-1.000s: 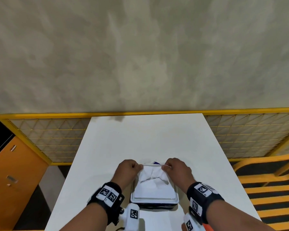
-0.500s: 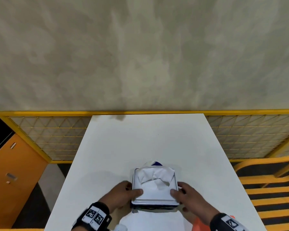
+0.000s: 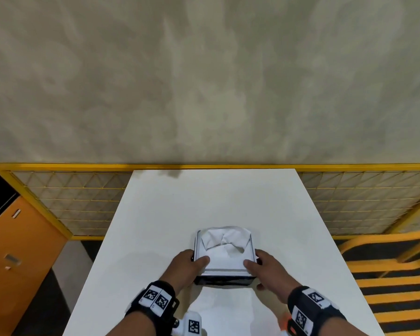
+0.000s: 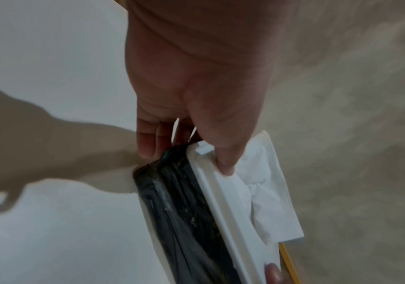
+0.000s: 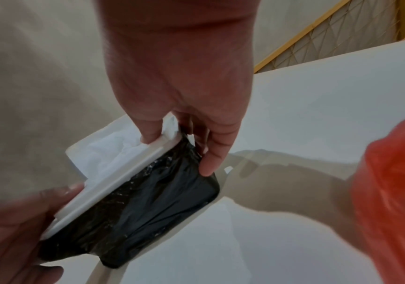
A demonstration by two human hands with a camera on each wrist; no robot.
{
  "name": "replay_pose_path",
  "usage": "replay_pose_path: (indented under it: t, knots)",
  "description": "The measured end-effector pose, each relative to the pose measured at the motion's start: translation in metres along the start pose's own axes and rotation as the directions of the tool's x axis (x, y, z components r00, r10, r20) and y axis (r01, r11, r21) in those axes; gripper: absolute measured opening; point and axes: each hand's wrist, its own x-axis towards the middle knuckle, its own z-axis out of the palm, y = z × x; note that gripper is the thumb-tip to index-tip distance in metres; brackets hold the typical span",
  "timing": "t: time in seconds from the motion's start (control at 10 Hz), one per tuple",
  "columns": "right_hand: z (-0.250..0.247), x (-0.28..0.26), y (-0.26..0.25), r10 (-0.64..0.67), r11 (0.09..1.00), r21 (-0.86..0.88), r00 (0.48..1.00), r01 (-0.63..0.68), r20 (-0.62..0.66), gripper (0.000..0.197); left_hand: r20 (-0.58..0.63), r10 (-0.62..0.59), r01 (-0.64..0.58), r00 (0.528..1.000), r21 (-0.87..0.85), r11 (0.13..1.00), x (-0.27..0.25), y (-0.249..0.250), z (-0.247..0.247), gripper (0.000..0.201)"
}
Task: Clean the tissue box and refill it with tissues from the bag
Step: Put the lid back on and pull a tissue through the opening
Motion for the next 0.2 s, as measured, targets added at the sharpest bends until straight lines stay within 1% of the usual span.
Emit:
replay_pose_path:
  t: [0.1,0.2]
  knots:
    - [0.0015,0.0024,0.0052,-0.003,1.0,0.005,1.0,0.003,-0.004,0.027,-0.011,0.001,-0.001,1.0,-0.008,1.0,-0.0016,-0.0029,0.003,0.036]
    - [-0.0021,0.0009,0.0091,-0.013,1.0,0.009,1.0,0.013,-0.006,0.028,-0.036,-0.007,0.005,0.999,-0.064,0.998,-0.0105,-0.0084,0.0051,0.028]
